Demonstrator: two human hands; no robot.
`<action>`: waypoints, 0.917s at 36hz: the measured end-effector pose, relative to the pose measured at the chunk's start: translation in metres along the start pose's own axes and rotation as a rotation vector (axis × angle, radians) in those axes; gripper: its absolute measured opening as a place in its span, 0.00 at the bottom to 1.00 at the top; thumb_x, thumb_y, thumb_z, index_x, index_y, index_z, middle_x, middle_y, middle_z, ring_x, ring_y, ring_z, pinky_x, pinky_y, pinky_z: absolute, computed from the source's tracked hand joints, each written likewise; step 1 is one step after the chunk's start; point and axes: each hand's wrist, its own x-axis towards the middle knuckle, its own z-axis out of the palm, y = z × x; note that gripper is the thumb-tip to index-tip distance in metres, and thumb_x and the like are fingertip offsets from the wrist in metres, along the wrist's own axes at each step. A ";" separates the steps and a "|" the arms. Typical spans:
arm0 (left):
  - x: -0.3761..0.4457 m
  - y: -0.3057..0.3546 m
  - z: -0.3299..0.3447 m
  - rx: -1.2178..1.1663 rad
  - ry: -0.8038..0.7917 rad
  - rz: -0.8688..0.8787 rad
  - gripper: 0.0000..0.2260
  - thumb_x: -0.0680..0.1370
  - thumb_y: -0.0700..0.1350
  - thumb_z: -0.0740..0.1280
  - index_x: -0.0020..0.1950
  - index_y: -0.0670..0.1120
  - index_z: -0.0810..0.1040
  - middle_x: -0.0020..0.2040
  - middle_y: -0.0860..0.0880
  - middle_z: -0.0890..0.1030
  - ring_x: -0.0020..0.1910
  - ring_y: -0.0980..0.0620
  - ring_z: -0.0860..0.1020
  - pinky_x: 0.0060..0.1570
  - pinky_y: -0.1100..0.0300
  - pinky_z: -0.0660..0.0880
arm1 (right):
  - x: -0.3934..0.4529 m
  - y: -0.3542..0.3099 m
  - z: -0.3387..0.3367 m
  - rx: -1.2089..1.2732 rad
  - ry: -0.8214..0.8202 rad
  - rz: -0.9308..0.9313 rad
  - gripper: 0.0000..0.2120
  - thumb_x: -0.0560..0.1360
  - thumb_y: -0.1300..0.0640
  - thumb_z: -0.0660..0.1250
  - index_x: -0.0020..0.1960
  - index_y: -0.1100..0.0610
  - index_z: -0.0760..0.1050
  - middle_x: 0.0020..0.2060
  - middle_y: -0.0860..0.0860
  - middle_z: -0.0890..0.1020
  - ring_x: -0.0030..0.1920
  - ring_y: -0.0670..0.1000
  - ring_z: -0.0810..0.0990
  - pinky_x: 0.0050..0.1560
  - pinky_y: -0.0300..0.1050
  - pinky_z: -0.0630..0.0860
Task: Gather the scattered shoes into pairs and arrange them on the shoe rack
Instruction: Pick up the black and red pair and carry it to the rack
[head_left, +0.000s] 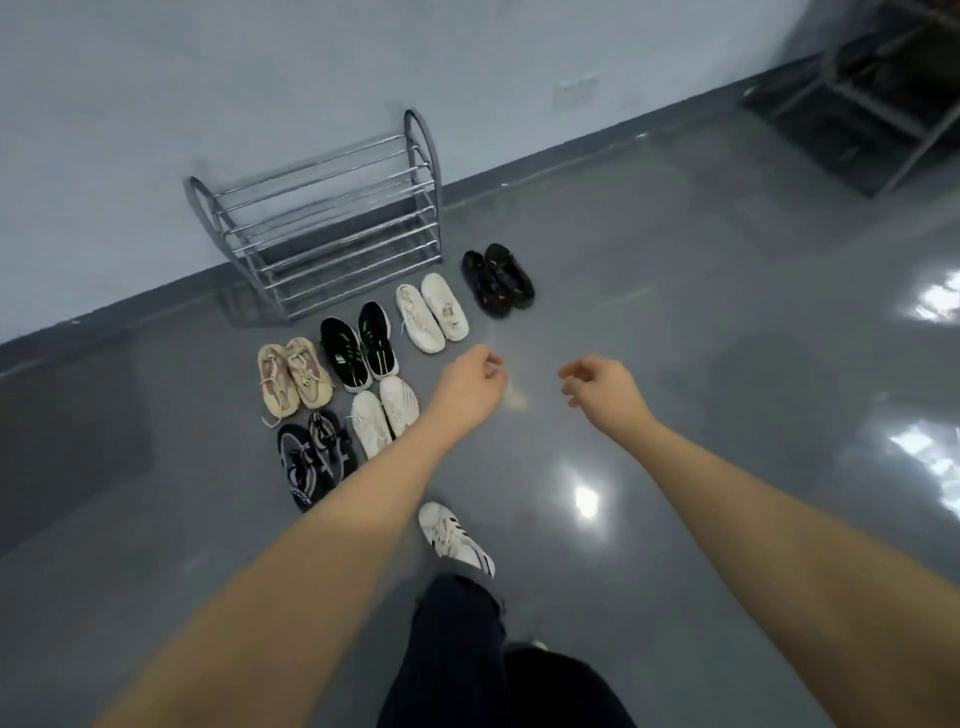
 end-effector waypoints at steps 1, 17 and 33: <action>-0.006 0.005 0.004 -0.003 -0.013 0.004 0.11 0.78 0.39 0.59 0.58 0.40 0.76 0.51 0.42 0.81 0.53 0.44 0.79 0.49 0.61 0.71 | -0.007 0.006 -0.004 -0.001 0.009 -0.002 0.10 0.75 0.66 0.60 0.53 0.63 0.78 0.42 0.57 0.80 0.39 0.54 0.78 0.43 0.44 0.75; -0.110 0.137 0.162 0.230 -0.479 0.373 0.10 0.78 0.36 0.60 0.55 0.38 0.78 0.48 0.39 0.81 0.47 0.43 0.80 0.50 0.56 0.74 | -0.206 0.148 -0.140 0.261 0.471 0.329 0.10 0.75 0.65 0.59 0.50 0.58 0.78 0.41 0.55 0.81 0.36 0.51 0.79 0.36 0.38 0.73; -0.173 0.225 0.278 0.452 -0.986 0.743 0.07 0.78 0.42 0.60 0.51 0.45 0.77 0.50 0.43 0.81 0.51 0.43 0.80 0.53 0.50 0.78 | -0.319 0.185 -0.170 0.542 1.054 0.594 0.08 0.75 0.66 0.60 0.49 0.61 0.78 0.38 0.54 0.80 0.36 0.52 0.78 0.41 0.40 0.75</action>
